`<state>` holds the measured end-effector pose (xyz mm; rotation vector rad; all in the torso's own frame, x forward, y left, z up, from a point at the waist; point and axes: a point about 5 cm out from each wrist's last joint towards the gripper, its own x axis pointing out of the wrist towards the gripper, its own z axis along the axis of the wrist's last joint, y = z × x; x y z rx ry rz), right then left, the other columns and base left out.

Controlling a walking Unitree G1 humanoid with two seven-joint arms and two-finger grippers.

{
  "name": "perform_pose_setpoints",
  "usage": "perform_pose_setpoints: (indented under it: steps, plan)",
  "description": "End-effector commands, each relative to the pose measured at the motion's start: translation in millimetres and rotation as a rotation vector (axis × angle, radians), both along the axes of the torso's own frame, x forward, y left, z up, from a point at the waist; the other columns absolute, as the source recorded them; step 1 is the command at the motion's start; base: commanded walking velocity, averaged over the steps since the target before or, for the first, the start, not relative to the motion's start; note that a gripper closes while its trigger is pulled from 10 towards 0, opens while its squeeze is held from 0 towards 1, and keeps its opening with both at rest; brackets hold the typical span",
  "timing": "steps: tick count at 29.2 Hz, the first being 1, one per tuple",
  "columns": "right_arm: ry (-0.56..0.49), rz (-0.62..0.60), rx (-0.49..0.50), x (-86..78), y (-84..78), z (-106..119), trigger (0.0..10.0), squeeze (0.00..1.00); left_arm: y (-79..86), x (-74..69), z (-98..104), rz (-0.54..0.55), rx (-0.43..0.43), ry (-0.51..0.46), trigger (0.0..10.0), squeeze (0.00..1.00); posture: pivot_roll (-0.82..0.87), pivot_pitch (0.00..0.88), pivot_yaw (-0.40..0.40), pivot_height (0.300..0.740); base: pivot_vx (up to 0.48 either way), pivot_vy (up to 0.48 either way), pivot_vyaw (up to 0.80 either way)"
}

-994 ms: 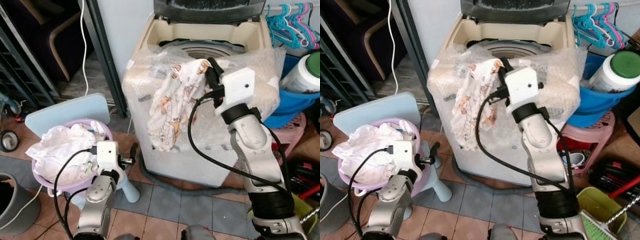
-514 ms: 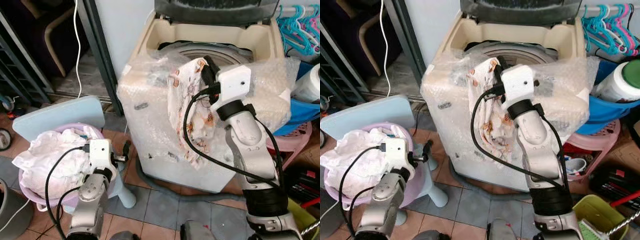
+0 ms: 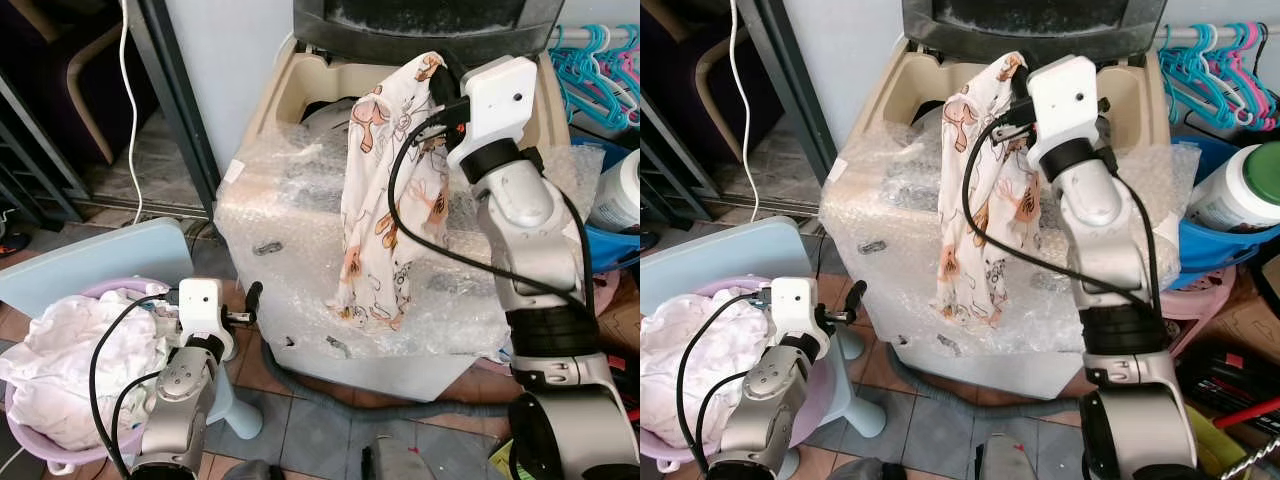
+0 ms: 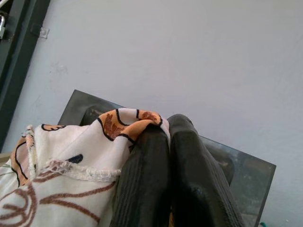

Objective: Clothes washing

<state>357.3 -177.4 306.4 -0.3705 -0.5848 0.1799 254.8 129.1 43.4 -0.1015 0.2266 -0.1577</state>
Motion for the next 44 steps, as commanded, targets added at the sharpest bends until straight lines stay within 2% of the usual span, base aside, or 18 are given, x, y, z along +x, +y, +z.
perform_pose_setpoints:
  steps: [1,2,7,11,15,16,18,19,21,23,27,29,32,34,36,38,40,44]
  plan:
    - [-0.046,0.049,-0.020,2.9,11.6,13.9,10.0,0.00,10.6,-0.4,1.4,0.016,0.014,-0.007,10.0,0.00,-0.09,0.079,0.033,0.740,0.375,0.000,0.00]
    - [-0.099,0.041,-0.061,9.7,9.2,36.7,10.0,0.00,12.0,-1.3,1.4,0.025,0.024,-0.007,10.0,0.00,-0.08,0.079,0.031,0.740,0.368,0.000,0.00]
    - [-0.204,0.009,-0.099,17.1,5.6,84.2,10.0,0.00,15.3,-2.1,0.9,0.059,0.028,-0.002,10.0,0.00,-0.07,0.079,0.022,0.740,0.194,0.000,0.00]
    - [-0.246,0.008,-0.116,17.9,7.7,98.5,10.0,0.00,16.6,-2.6,0.7,0.067,0.035,-0.002,10.0,0.00,-0.06,0.079,0.015,0.740,0.000,0.000,0.00]
    - [-0.168,0.073,-0.095,28.3,17.1,83.8,10.0,0.00,16.9,-3.0,0.5,0.071,0.038,-0.001,10.0,0.00,-0.06,0.079,0.014,0.740,0.000,0.000,0.00]
    - [-0.039,0.120,-0.104,38.2,25.0,52.3,10.0,0.00,16.3,-2.9,0.8,0.071,0.041,-0.001,10.0,0.00,-0.05,0.079,0.012,0.740,0.000,0.000,0.00]
    - [0.106,0.156,-0.110,45.6,29.5,20.8,10.0,0.00,16.2,-2.8,1.0,0.070,0.043,-0.001,10.0,0.00,-0.05,0.079,0.015,0.740,0.000,0.000,0.00]
    - [0.175,0.167,-0.112,47.9,29.2,5.7,10.0,1.00,16.2,-2.7,1.1,0.070,0.044,-0.001,10.0,0.00,-0.05,0.080,0.017,0.740,0.000,0.000,0.00]
    - [0.300,0.178,-0.126,50.9,27.8,-17.8,10.0,1.00,16.2,-2.5,1.1,0.070,0.046,0.000,10.0,0.00,-0.05,0.079,0.020,0.740,0.000,0.000,0.00]
    - [0.433,0.208,-0.216,48.9,23.7,-47.3,10.0,1.00,16.1,-2.1,0.8,0.068,0.048,0.003,10.0,0.00,-0.06,0.080,0.023,0.740,0.000,0.000,0.00]
    - [0.492,0.219,-0.298,44.7,10.4,-58.9,10.0,1.00,15.7,-0.9,0.3,0.063,0.049,0.005,10.0,0.00,-0.07,0.078,0.027,0.740,0.000,0.000,0.00]
    - [0.469,0.207,-0.345,40.7,0.0,-56.6,10.0,1.00,14.8,0.4,0.0,0.059,0.050,0.007,10.0,0.00,-0.08,0.076,0.029,0.740,0.000,0.000,0.00]
    - [0.316,0.179,-0.314,32.8,-7.6,-35.9,10.0,1.00,13.8,1.7,-0.3,0.053,0.050,0.008,10.0,0.00,-0.09,0.073,0.032,0.740,0.000,0.000,0.00]
    - [0.141,0.134,-0.232,22.5,-12.3,-13.1,10.0,1.00,13.7,2.5,-0.4,0.050,0.051,0.008,10.0,0.00,-0.09,0.073,0.034,0.740,0.000,0.000,0.00]
    - [0.099,0.138,-0.162,15.1,-13.5,-8.7,10.0,1.00,13.7,2.7,-0.5,0.049,0.051,0.008,10.0,0.00,-0.09,0.072,0.034,0.740,0.000,0.000,0.00]
    - [0.089,0.152,-0.164,6.1,-11.4,-14.1,10.0,1.00,13.9,2.9,-0.3,0.050,0.053,0.007,10.0,0.00,-0.09,0.071,0.035,0.740,0.000,0.000,0.00]
    - [0.092,0.141,-0.102,-4.4,-10.9,-24.9,10.0,1.00,14.6,2.8,-0.3,0.052,0.056,0.006,10.0,0.00,-0.09,0.071,0.038,0.740,0.000,0.000,0.00]
    - [0.140,0.058,0.013,-22.2,-12.4,-64.0,10.0,1.00,15.5,2.8,-0.5,0.053,0.055,0.006,10.0,0.00,-0.10,0.073,0.040,0.740,0.000,0.000,0.00]
